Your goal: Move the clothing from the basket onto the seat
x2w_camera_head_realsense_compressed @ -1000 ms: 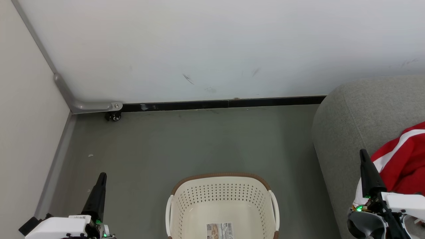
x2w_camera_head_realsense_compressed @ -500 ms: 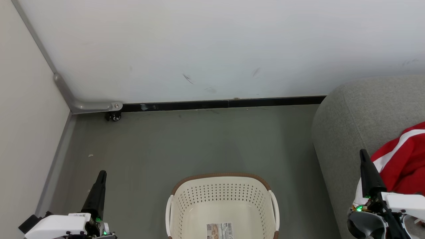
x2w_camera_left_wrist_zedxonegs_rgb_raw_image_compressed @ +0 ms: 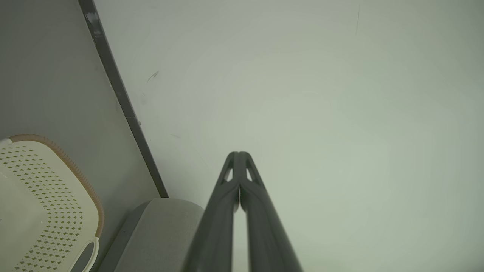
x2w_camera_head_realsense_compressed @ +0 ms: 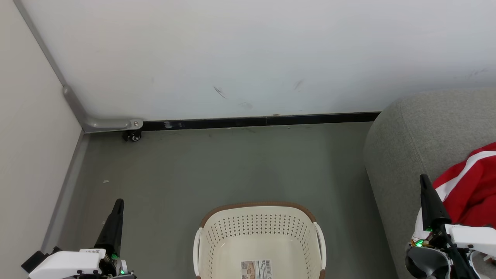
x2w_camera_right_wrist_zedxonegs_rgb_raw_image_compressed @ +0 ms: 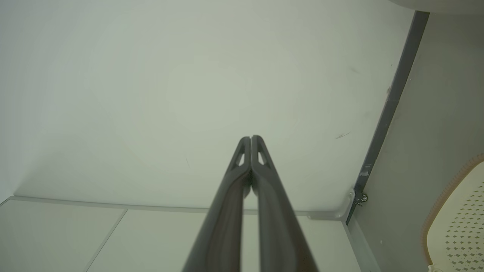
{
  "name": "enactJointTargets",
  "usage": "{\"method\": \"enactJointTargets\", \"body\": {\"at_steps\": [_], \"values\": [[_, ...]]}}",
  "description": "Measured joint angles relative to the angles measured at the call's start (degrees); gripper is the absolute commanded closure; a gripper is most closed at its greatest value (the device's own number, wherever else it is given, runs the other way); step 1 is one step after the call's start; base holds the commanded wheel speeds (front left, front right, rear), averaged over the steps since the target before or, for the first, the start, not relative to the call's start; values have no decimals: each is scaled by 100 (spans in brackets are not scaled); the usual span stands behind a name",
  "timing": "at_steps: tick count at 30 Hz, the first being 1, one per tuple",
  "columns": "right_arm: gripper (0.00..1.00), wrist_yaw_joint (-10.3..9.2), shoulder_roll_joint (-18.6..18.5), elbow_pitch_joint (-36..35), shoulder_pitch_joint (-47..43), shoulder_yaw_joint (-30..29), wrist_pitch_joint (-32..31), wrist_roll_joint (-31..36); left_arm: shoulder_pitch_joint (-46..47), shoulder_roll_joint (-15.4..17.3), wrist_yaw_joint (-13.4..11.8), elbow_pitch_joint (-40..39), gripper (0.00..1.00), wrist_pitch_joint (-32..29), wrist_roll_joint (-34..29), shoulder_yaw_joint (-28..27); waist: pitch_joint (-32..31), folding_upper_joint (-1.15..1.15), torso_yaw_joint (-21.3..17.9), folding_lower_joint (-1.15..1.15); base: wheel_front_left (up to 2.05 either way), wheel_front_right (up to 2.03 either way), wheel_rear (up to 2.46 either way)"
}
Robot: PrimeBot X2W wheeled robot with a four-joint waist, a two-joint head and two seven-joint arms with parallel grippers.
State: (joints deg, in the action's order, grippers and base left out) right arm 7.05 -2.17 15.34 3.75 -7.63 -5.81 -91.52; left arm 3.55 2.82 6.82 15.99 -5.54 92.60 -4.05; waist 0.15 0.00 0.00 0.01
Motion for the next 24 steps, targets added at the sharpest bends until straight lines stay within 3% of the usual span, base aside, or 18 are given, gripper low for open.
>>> {"method": "enactJointTargets", "body": {"at_steps": [24], "values": [[100,0,0,1,0,0,0,0,1,-1,1,20,100,0,0,-5,0,0,0,0,0,0,0]]}}
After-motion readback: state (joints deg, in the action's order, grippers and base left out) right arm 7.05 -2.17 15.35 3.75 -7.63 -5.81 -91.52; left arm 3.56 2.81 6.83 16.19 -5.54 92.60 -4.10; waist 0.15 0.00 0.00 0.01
